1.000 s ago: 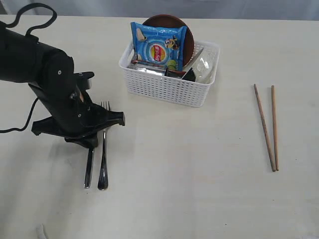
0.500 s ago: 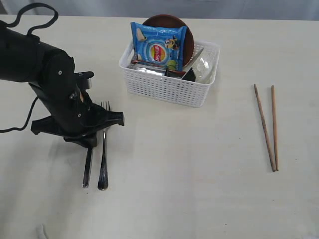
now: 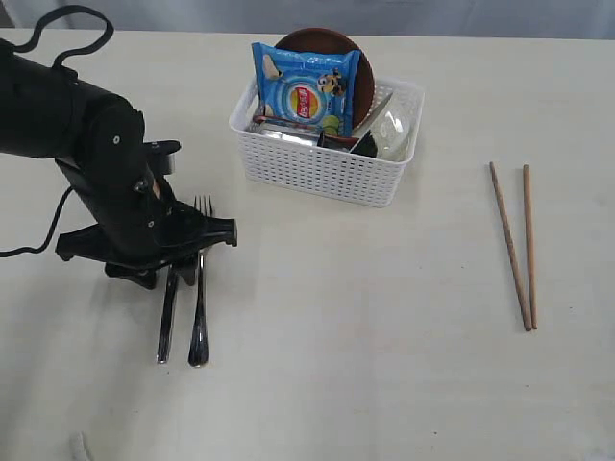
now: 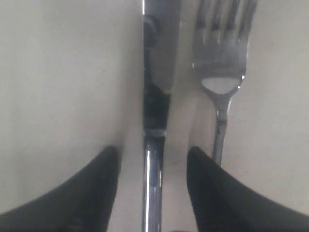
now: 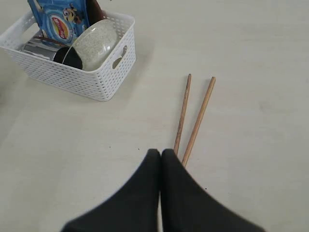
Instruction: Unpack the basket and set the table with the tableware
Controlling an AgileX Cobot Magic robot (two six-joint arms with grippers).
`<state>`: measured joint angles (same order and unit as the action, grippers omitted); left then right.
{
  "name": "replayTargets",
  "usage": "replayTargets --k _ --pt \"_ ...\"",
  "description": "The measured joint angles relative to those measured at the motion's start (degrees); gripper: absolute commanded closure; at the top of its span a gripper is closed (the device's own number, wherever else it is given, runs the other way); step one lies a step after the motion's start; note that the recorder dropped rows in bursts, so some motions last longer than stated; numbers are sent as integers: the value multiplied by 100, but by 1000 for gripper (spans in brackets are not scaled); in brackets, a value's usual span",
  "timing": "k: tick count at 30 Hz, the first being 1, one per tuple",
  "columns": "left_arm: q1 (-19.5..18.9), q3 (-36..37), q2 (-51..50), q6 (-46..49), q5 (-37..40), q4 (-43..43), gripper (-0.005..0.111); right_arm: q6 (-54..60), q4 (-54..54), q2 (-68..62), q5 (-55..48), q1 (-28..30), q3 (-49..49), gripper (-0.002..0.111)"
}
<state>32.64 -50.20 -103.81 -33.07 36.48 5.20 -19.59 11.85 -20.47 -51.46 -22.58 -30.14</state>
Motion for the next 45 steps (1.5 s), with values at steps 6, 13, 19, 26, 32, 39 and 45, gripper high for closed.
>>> replayTargets --k 6,13,19,26,32,39,45 --pt "0 -9 0 0 22 -23 61 0 0 0 0 0 0 108" --pt "0 -247 -76 89 500 -23 61 0 0 0 0 0 0 108" --pt "0 -597 45 152 818 -23 61 0 0 0 0 0 0 108" --pt "0 -768 641 152 947 -369 74 0 -13 0 0 0 0 108" --pt "0 -791 1329 184 1235 -913 106 0 -68 -15 0 0 0 108" --pt "0 -791 2290 457 1306 -1040 107 51 -613 -915 265 0 -14 108" --pt "0 -791 2884 733 1317 -1052 107 681 -1520 -2335 916 0 -753 108"
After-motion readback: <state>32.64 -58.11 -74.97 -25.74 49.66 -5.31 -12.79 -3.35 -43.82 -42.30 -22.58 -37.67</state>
